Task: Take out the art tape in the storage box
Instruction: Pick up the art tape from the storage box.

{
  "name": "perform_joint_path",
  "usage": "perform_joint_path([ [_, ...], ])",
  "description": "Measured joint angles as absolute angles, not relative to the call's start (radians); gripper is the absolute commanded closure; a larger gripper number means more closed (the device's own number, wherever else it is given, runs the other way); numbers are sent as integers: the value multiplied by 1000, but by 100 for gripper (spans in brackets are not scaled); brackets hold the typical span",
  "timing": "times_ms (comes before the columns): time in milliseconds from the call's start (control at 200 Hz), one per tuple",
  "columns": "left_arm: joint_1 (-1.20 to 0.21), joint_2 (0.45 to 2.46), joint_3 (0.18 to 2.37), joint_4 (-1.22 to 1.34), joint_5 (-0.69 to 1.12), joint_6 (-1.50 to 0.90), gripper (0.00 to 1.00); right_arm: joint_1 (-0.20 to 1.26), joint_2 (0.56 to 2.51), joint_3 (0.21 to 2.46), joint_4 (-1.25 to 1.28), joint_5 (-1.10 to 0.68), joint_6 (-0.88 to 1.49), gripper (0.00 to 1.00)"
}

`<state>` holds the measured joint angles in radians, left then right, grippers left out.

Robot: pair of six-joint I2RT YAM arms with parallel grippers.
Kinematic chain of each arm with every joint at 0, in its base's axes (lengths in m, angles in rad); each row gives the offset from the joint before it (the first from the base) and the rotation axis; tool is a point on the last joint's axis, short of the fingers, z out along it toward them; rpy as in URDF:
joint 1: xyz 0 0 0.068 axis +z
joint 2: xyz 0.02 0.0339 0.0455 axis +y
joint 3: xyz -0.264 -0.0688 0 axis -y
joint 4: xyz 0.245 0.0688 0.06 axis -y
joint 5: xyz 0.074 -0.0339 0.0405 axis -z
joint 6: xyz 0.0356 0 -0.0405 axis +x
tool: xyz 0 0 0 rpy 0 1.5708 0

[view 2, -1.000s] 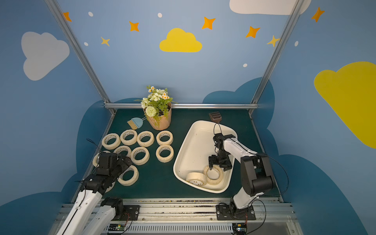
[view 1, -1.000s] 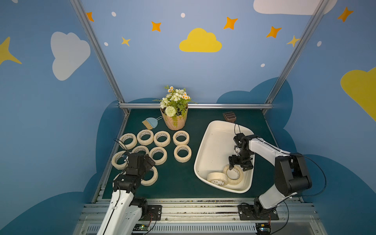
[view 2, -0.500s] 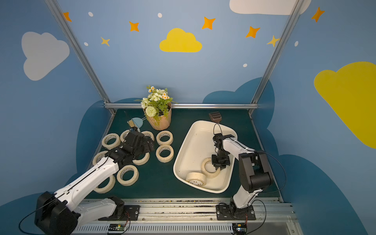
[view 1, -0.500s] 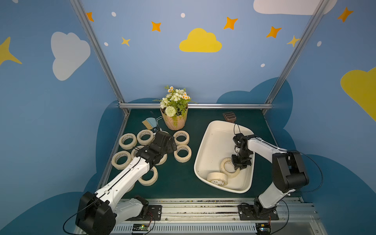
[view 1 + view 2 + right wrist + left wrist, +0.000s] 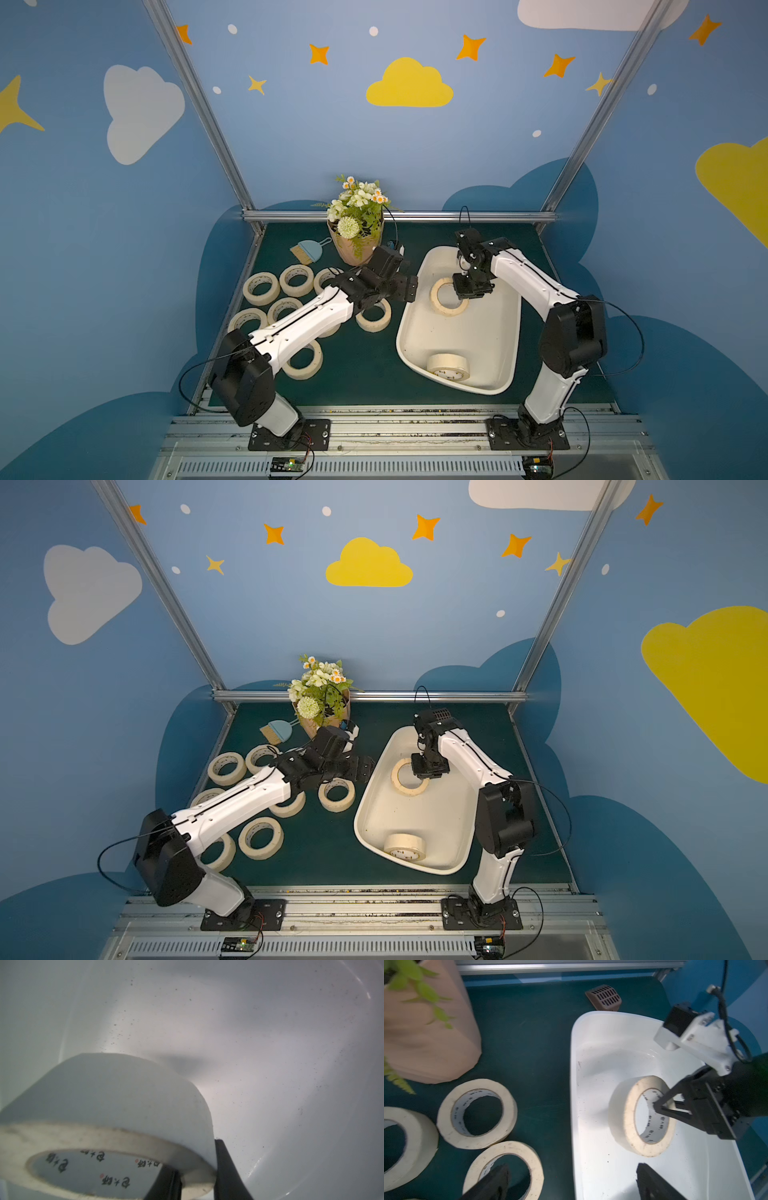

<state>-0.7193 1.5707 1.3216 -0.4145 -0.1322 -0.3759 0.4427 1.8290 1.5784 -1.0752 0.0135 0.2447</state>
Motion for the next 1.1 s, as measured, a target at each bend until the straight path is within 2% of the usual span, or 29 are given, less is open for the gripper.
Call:
perform_joint_path([
  [260, -769, 1685, 1423, -438, -71, -318, 2, 539, 1853, 1675, -1139, -9, 235, 100],
  [390, -775, 1749, 1455, -457, -67, -311, 10, 561, 1853, 1687, -1151, -17, 236, 100],
  [541, -774, 1824, 1500, -509, -86, -302, 33, 570, 1852, 1687, -1161, -27, 239, 100],
  [831, -778, 1872, 1537, -555, -143, -325, 95, 582, 1832, 1684, -1162, -51, 269, 100],
  [901, -783, 1874, 1537, -564, -155, -328, 96, 588, 1824, 1684, -1165, -48, 284, 100],
  [936, -785, 1874, 1537, -568, -160, -329, 96, 588, 1824, 1684, -1166, -49, 284, 91],
  [1006, -786, 1874, 1538, -572, -164, -333, 96, 586, 1824, 1683, -1168, -51, 284, 63],
  [1101, -782, 1874, 1537, -588, -165, -337, 96, 574, 1811, 1683, -1170, -71, 281, 40],
])
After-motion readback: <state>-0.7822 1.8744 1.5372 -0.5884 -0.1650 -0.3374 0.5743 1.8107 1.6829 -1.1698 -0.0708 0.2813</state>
